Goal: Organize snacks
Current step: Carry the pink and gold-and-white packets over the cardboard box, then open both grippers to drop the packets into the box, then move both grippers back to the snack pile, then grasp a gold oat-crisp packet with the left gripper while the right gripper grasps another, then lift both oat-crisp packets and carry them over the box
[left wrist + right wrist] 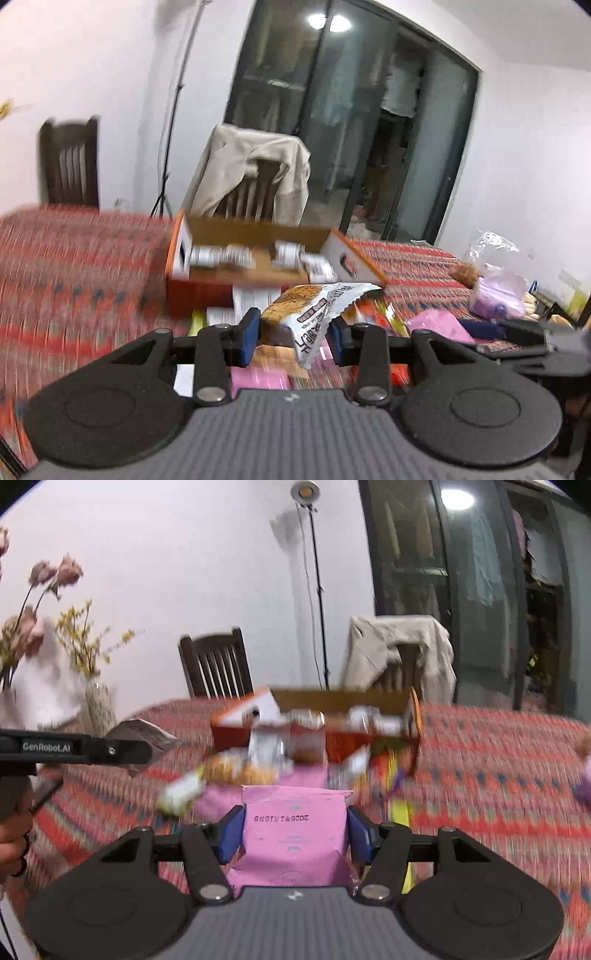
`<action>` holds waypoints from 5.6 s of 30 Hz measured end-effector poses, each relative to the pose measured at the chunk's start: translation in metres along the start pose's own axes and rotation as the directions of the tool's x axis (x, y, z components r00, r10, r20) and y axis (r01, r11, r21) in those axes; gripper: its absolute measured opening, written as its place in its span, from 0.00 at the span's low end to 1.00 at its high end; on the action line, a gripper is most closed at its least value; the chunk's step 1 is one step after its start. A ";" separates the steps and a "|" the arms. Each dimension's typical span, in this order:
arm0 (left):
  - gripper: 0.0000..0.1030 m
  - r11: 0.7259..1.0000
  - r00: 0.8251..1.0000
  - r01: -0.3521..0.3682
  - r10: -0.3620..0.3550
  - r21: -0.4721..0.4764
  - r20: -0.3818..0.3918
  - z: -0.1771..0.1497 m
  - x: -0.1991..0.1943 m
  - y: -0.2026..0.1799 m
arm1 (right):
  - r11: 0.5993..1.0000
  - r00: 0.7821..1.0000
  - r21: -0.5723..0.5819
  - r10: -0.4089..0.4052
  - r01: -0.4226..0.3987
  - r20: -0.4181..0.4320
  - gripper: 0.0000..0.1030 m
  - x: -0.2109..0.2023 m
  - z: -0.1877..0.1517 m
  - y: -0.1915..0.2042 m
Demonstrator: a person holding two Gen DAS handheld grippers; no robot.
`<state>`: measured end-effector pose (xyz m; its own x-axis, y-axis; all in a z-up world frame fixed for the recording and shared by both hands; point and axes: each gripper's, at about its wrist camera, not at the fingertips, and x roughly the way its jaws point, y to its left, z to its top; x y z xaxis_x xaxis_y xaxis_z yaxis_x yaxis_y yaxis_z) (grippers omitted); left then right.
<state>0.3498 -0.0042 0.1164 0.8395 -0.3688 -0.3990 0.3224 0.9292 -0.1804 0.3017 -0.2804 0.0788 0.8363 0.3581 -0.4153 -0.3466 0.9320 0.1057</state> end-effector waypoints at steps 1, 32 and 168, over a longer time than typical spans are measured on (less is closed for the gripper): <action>0.37 1.000 1.000 -0.005 0.005 0.027 0.003 0.013 0.016 0.004 | 1.000 1.000 -0.002 0.006 -0.006 0.003 0.57 0.014 0.015 -0.007; 0.69 0.993 0.987 -0.118 0.119 0.017 -0.107 0.123 0.225 0.105 | 0.998 0.974 0.054 -0.003 0.016 -0.226 0.65 0.314 0.178 -0.085; 0.49 0.985 0.980 -0.146 0.157 0.092 -0.120 0.068 0.183 0.066 | 0.982 0.971 0.177 0.110 -0.073 -0.213 0.42 0.249 0.125 -0.019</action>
<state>0.5542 -0.0084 0.0929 0.8214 -0.2184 -0.5269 0.2351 0.9713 -0.0361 0.5698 -0.2017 0.0858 0.6833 0.4388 -0.5836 -0.3260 0.8985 0.2939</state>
